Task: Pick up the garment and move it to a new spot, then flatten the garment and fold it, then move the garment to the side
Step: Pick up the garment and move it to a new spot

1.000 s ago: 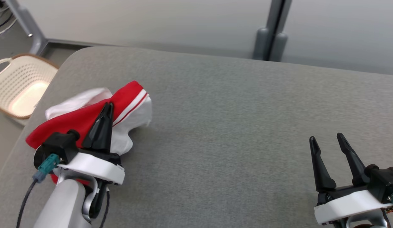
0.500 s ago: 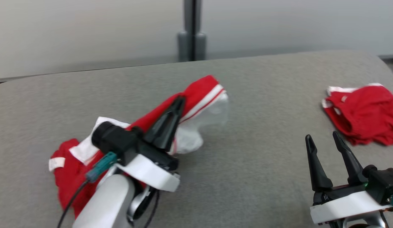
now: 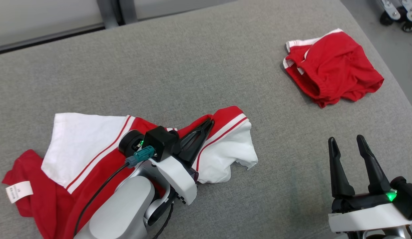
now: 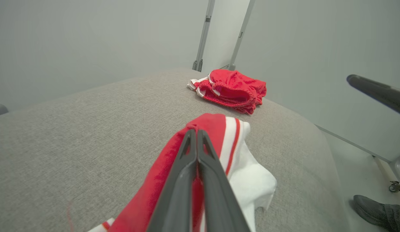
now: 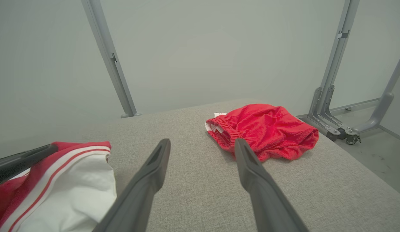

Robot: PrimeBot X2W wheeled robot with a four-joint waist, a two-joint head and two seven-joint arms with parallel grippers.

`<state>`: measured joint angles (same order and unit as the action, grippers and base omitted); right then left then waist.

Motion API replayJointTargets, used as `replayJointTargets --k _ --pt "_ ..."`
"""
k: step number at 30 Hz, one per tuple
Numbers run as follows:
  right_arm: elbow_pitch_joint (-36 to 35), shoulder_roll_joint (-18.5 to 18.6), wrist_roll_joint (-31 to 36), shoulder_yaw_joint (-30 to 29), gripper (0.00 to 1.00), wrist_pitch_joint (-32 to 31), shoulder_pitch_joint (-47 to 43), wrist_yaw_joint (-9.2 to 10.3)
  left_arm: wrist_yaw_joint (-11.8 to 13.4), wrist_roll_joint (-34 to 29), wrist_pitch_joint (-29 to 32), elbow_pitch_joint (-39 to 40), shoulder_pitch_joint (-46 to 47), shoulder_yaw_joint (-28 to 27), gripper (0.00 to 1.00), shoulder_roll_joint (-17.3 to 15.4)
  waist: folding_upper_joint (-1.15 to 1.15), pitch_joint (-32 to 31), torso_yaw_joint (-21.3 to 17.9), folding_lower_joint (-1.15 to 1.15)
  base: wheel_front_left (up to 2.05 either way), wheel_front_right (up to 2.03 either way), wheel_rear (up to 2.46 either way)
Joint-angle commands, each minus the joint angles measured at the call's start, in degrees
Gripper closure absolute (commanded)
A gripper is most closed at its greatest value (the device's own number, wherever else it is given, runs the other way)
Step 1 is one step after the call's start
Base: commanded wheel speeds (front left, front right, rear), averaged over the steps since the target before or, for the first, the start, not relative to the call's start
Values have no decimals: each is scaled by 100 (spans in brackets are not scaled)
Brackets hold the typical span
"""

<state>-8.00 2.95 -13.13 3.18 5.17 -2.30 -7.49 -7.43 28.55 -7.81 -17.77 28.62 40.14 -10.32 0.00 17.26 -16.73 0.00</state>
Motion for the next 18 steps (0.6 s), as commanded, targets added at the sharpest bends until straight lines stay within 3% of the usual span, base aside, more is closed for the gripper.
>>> replayJointTargets --k 1,2,7,10,13,18 --pt "30 0 -45 -4 0 66 90 1 -7 93 -46 -77 136 31 70 -43 0 250 -157 0 0 0 0" --pt "54 0 -47 -1 0 83 119 1 -7 130 -93 -147 185 84 0 -68 0 277 -135 0 0 0 0" --pt "112 2 50 -1 0 109 238 1 6 10 -512 -259 399 125 0 -172 0 276 107 0 0 0 0" --pt "124 3 146 -36 0 54 276 1 141 -100 -668 -96 400 -65 0 -189 0 170 351 0 0 0 0" --pt "117 4 232 -56 0 -20 338 1 395 -135 -727 157 231 -449 0 -274 0 17 603 0 0 0 0" --pt "50 2 435 -153 0 -236 345 1 832 -207 -740 792 -340 -1614 0 -434 0 -337 1143 0 0 0 0"
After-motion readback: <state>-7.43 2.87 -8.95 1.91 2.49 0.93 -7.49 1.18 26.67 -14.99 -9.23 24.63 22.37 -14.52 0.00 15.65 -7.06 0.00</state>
